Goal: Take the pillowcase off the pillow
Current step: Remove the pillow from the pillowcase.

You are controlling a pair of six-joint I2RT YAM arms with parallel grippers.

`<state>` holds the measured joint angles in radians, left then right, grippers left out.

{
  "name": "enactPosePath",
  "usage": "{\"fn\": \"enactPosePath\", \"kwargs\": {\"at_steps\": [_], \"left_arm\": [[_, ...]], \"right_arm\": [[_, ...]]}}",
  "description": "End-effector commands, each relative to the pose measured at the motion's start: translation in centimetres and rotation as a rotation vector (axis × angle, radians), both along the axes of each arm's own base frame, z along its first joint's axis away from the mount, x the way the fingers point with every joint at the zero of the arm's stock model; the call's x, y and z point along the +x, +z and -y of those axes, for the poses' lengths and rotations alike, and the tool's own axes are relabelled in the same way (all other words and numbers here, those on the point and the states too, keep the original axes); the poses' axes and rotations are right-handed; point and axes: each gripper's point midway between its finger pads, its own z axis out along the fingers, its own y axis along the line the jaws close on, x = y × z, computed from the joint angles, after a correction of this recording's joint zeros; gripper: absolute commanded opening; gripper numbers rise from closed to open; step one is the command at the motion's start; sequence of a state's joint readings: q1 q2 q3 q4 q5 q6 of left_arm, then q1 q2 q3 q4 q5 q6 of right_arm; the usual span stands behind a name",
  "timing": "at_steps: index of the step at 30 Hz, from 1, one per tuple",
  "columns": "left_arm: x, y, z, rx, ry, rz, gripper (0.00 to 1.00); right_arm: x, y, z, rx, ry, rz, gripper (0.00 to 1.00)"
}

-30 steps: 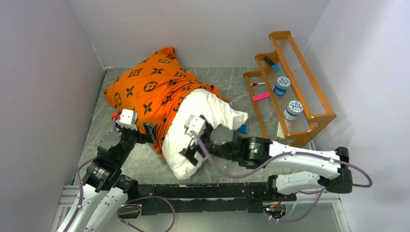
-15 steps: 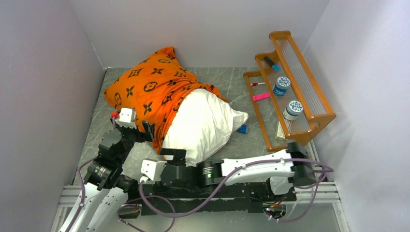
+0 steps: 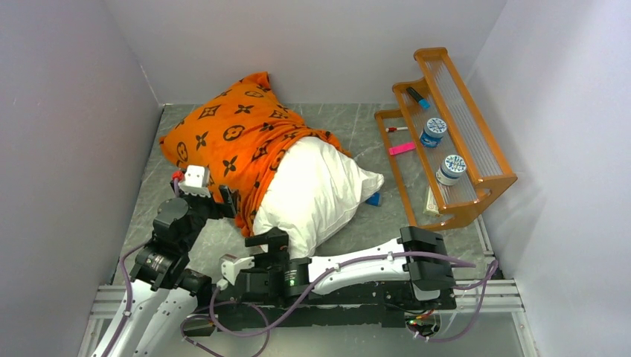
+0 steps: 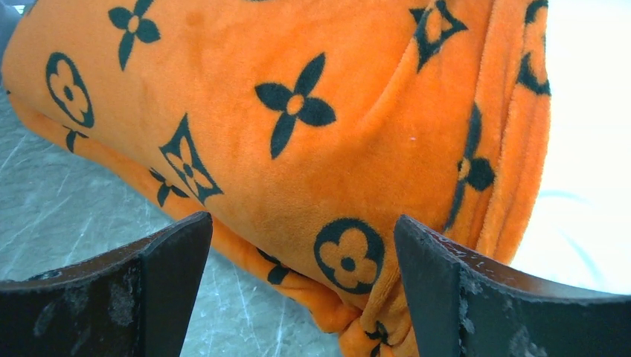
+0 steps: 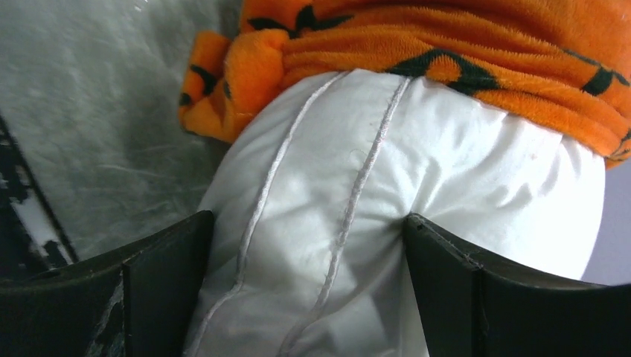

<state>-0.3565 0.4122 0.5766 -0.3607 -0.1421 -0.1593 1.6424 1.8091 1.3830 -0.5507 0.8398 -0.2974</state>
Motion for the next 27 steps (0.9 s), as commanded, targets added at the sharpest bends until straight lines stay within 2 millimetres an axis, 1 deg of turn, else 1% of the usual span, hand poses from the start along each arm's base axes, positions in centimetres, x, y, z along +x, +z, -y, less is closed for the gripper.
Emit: {"fn": "enactPosePath", "kwargs": {"at_steps": [1, 3, 5, 7, 10, 13, 14, 17, 20, 22, 27], "left_arm": [[-0.2, 1.0, 1.0, -0.018, -0.061, 0.023, 0.97], [-0.3, 0.9, 1.7, -0.016, -0.101, 0.023, 0.97], [-0.3, 0.8, 2.2, -0.014, -0.134, 0.022, 0.96], [-0.4, 0.6, 2.9, -0.011, -0.175, 0.015, 0.96], [-0.5, 0.3, 4.0, -0.003, -0.241, 0.000, 0.96], [-0.7, 0.0, 5.0, -0.007, -0.302, -0.009, 0.96], [-0.8, -0.1, 5.4, -0.011, -0.325, -0.015, 0.97], [-1.3, -0.6, 7.1, -0.041, -0.423, -0.038, 0.96], [-1.7, -0.8, 8.4, -0.072, -0.497, -0.060, 0.97], [-1.9, -1.0, 9.0, -0.087, -0.534, -0.073, 0.96], [-2.5, -1.5, 10.2, -0.157, -0.588, -0.104, 0.96]], "right_arm": [[4.2, 0.5, 4.3, -0.130, -0.148, 0.126, 0.99], [5.4, 0.7, 5.2, -0.116, -0.192, 0.123, 0.91], [6.6, 1.2, 5.8, -0.067, -0.229, 0.094, 0.77], [7.6, 1.8, 6.2, -0.001, -0.257, 0.058, 0.61], [8.4, 2.9, 6.1, 0.114, -0.278, -0.021, 0.36], [8.9, 5.4, 5.8, 0.272, -0.290, -0.082, 0.04], [9.3, 6.4, 5.9, 0.328, -0.302, -0.091, 0.00], [10.4, 8.8, 6.4, 0.473, -0.324, -0.127, 0.00], [11.3, 10.4, 7.1, 0.581, -0.352, -0.166, 0.00], [11.6, 10.8, 7.3, 0.626, -0.359, -0.185, 0.00], [11.9, 10.6, 7.4, 0.650, -0.362, -0.209, 0.00]]}}
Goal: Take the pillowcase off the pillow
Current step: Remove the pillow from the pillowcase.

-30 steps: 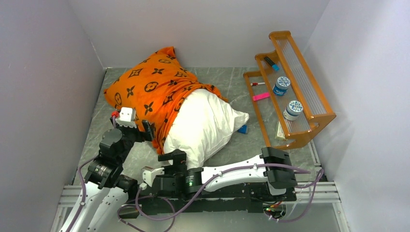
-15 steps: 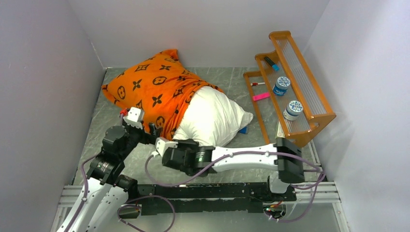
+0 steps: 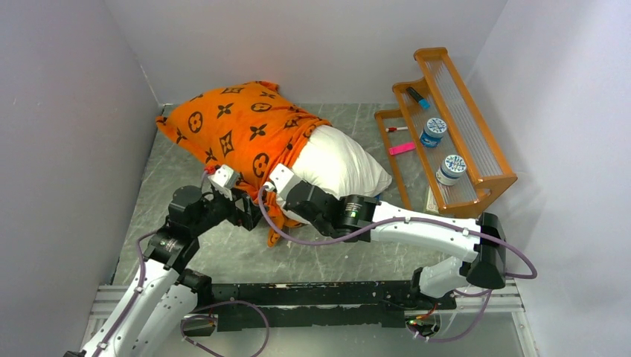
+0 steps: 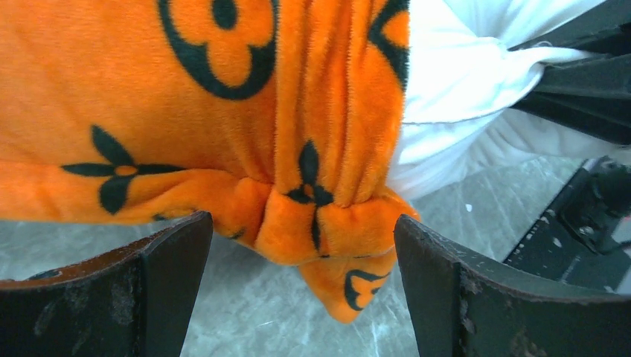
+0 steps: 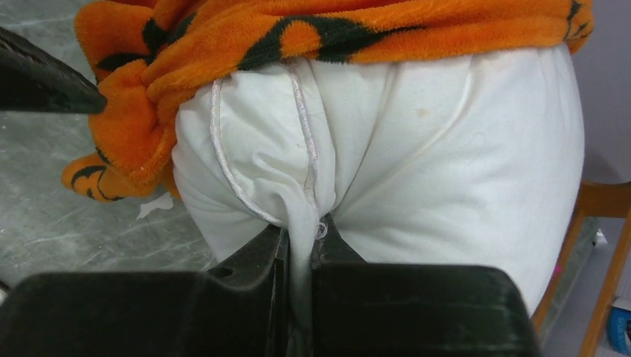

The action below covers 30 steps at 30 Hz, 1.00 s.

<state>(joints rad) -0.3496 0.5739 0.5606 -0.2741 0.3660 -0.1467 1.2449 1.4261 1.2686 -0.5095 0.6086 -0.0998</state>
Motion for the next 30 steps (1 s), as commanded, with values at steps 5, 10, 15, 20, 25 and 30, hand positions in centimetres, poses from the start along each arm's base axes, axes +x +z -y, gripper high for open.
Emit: {"fn": "enactPosePath", "kwargs": {"at_steps": [5, 10, 15, 20, 25, 30], "left_arm": [[-0.9, -0.5, 3.0, -0.148, -0.129, -0.096, 0.96], [-0.1, -2.2, 3.3, -0.178, -0.089, -0.207, 0.93], [1.5, -3.9, 2.7, -0.171, 0.011, -0.283, 0.80], [3.7, -2.8, 1.5, -0.110, 0.103, -0.238, 0.41], [7.2, -0.4, -0.9, 0.003, 0.252, -0.146, 0.05], [11.0, 1.4, -3.2, 0.095, 0.383, -0.090, 0.05]], "right_arm": [[1.2, 2.5, -1.0, 0.164, -0.048, 0.030, 0.00], [1.2, 2.7, -0.9, 0.177, -0.042, 0.029, 0.00], [0.7, 3.1, -1.3, 0.204, -0.013, 0.007, 0.00], [0.3, 3.2, -0.6, 0.203, 0.000, 0.000, 0.00], [-0.3, 4.0, 0.6, 0.203, 0.011, 0.003, 0.00], [-0.6, 6.0, 2.5, 0.235, -0.005, 0.029, 0.00]]}}
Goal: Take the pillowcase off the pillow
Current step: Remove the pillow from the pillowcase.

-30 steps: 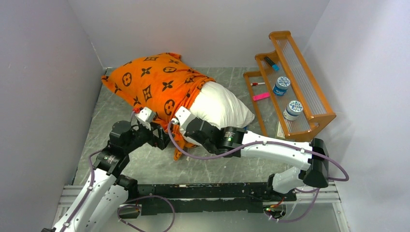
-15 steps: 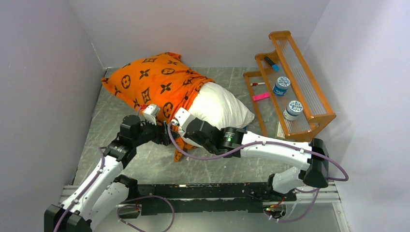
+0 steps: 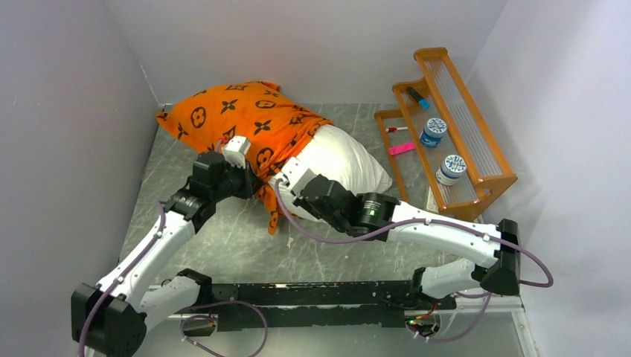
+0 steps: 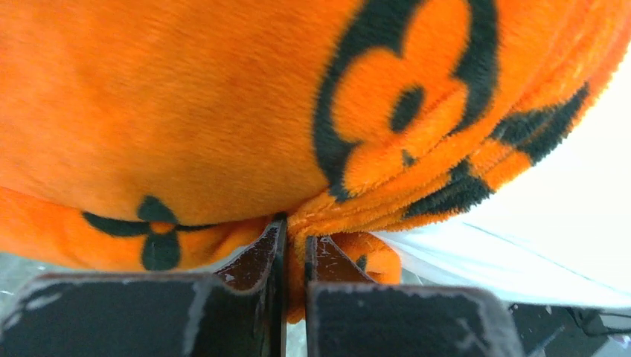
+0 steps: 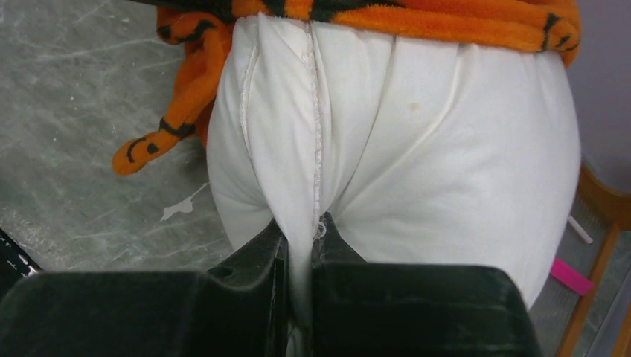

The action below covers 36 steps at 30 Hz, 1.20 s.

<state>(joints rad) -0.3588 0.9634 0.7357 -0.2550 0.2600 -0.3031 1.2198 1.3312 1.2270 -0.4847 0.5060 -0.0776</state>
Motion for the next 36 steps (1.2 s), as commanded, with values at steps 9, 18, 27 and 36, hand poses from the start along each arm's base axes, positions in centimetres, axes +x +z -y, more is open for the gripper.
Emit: {"fn": "enactPosePath", "kwargs": {"at_steps": [9, 18, 27, 36], "left_arm": [[11.8, 4.9, -9.6, 0.156, 0.433, 0.165, 0.05], [16.3, 5.3, -14.0, 0.179, 0.566, 0.174, 0.05], [18.6, 4.4, -15.0, 0.242, 0.563, 0.194, 0.10], [17.3, 2.8, -14.4, 0.241, 0.516, 0.218, 0.22]], "right_arm": [[-0.2, 6.5, 4.6, 0.137, -0.069, 0.096, 0.00], [-1.4, 8.8, 5.9, 0.209, -0.034, 0.089, 0.00], [-4.3, 8.6, 3.7, 0.272, 0.146, -0.006, 0.00], [-6.4, 3.5, -2.4, 0.269, 0.318, -0.182, 0.00]]}}
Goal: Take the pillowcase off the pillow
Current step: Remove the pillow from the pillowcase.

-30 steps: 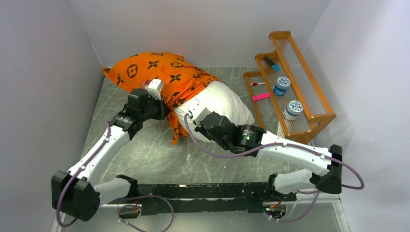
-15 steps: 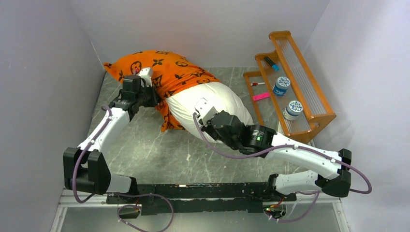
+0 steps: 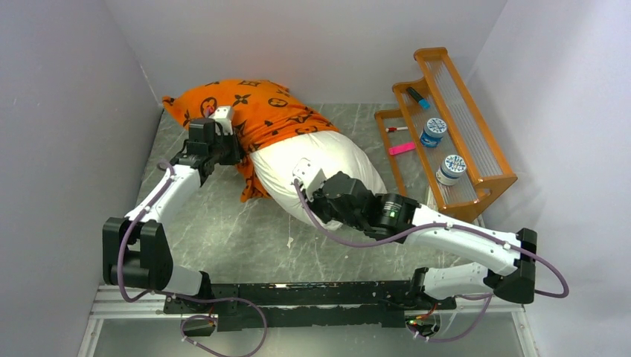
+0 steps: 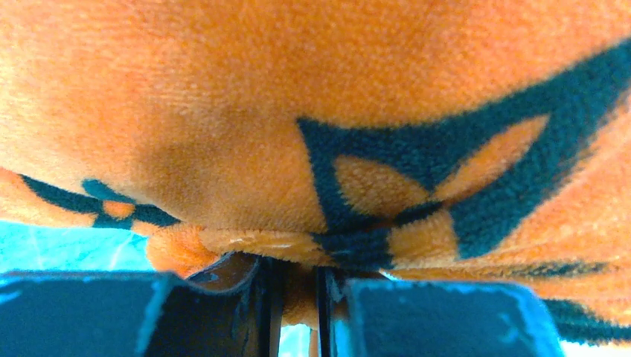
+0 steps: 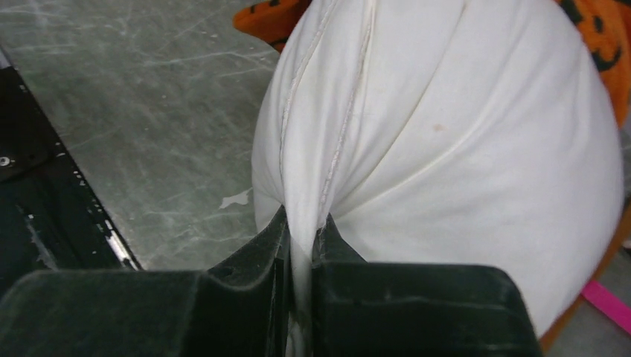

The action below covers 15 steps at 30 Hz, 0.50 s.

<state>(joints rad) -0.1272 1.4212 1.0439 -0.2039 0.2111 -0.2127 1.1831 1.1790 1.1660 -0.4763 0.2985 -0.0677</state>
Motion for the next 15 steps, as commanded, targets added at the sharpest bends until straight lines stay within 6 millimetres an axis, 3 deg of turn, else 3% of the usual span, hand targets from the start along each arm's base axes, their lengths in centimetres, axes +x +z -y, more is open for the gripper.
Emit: {"fn": "enactPosePath", "kwargs": {"at_steps": [1, 5, 8, 15], "left_arm": [[4.5, 4.1, -7.7, 0.166, 0.270, 0.262, 0.23], [4.0, 4.1, -8.1, 0.182, 0.281, 0.258, 0.27], [3.7, 4.2, -8.3, 0.192, 0.288, 0.262, 0.31], [3.1, 5.6, -9.0, 0.219, 0.312, 0.290, 0.43]], "right_arm": [[-4.3, 1.2, -4.0, 0.139, 0.203, -0.141, 0.04], [-5.6, 0.7, -6.5, 0.137, 0.270, -0.243, 0.26], [-5.9, 1.5, -7.3, 0.154, 0.290, -0.271, 0.45], [-3.8, 4.6, -7.0, 0.179, 0.217, -0.239, 0.72]]}}
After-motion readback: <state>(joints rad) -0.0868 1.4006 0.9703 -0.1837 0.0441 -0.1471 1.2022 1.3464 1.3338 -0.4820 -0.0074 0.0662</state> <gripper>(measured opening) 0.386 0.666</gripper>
